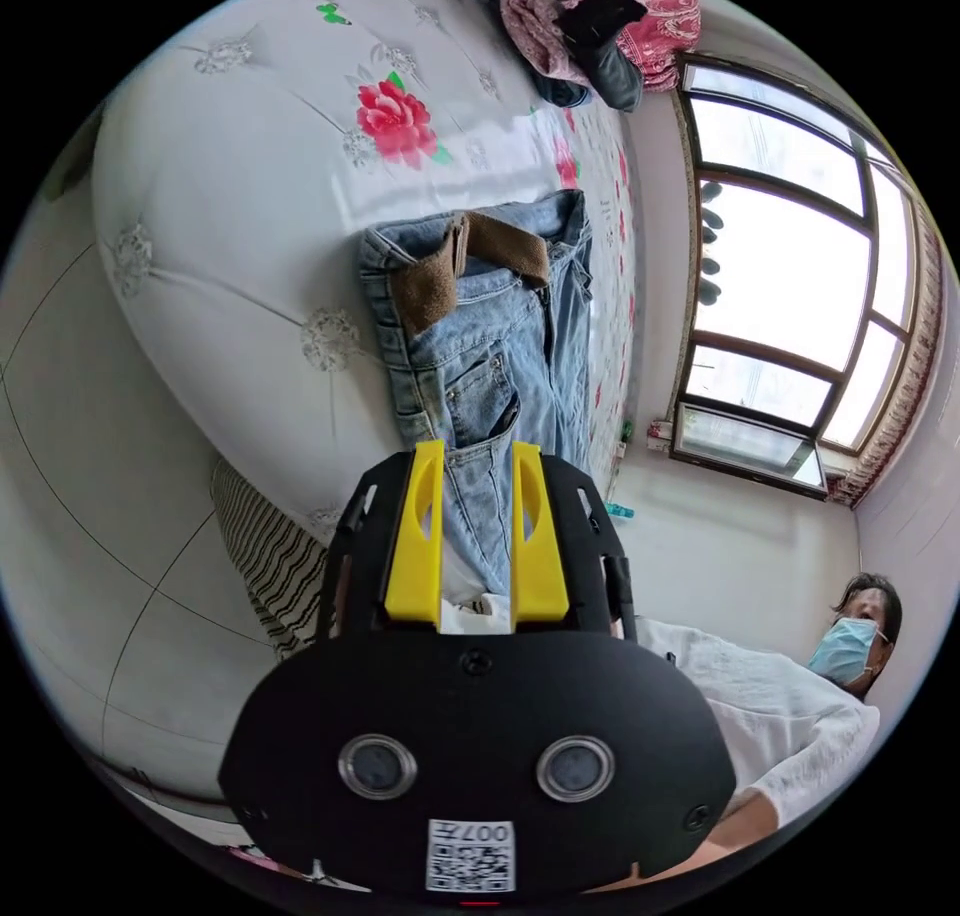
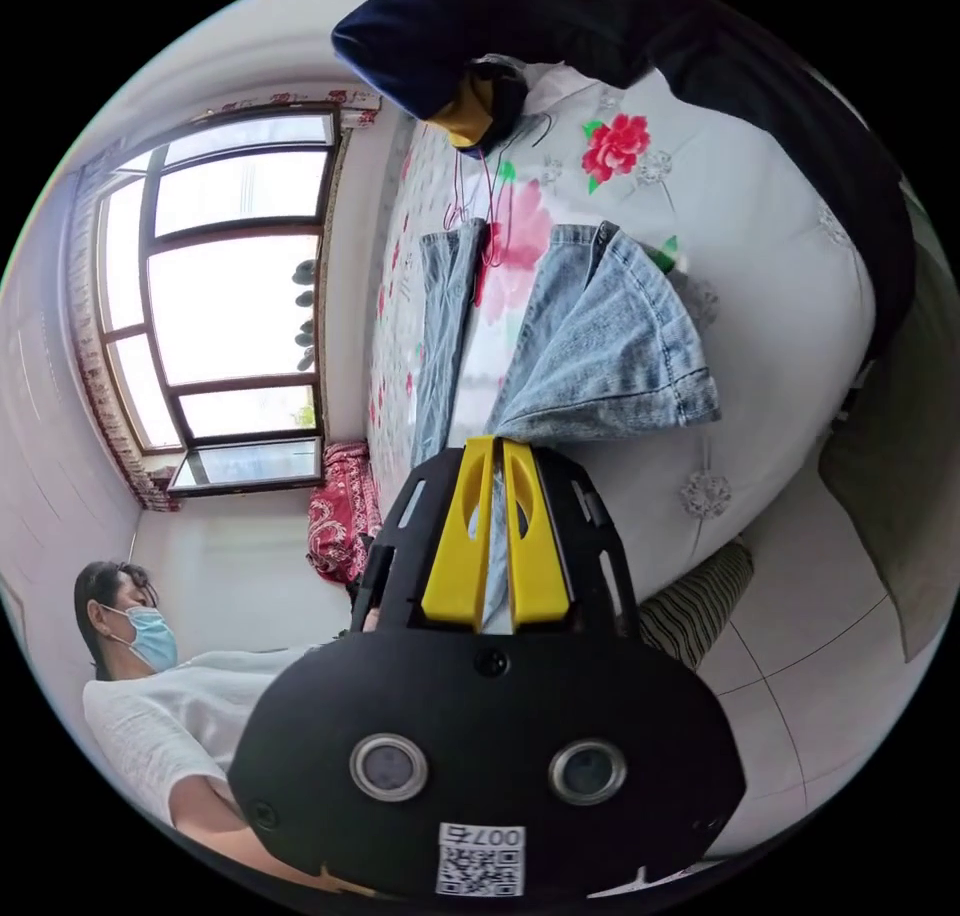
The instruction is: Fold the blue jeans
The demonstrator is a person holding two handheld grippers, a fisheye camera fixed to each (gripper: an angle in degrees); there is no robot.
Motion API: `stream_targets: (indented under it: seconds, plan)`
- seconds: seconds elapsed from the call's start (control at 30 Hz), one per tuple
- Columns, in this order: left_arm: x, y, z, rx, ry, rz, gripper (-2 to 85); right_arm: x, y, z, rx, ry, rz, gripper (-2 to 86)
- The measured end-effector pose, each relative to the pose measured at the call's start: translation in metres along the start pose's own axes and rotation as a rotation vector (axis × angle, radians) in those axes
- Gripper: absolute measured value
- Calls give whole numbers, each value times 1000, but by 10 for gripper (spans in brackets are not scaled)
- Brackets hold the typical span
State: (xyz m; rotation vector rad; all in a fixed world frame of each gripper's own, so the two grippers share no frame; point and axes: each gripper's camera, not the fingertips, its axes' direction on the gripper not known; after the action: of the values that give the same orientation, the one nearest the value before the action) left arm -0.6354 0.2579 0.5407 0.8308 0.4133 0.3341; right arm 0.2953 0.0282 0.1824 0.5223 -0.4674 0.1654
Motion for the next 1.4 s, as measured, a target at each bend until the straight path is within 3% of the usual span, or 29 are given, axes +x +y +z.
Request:
stream_targets:
  seconds: [0.13,0.3,0.53,0.8,0.9,1.07,1.27,1.4]
  plan:
    - [-9,-9,-28,37,-87,29,104,-15,-1,8,1,20,-33,-1]
    - [-20,-41,1,-14,-134,2,109,-19,-1,14,16,7,-6,-1]
    - [-19,-60,18,-14,-191,0,0,-48,-3,20,32,-10,-26,-2]
    - [70,-105,38,64,-34,105,-9,-126,-48,52,64,-96,-97,-2]
    - [102,-147,76,78,1,136,-9,-164,-82,81,72,-87,-142,-2]
    - [135,-234,184,69,-125,146,-9,-211,-157,163,69,-30,-192,-2]
    - [127,-288,284,68,-336,119,-8,-211,-220,278,19,94,-174,-1]
    - [113,-292,307,119,-283,103,-8,-197,-233,315,-6,77,-183,-1]
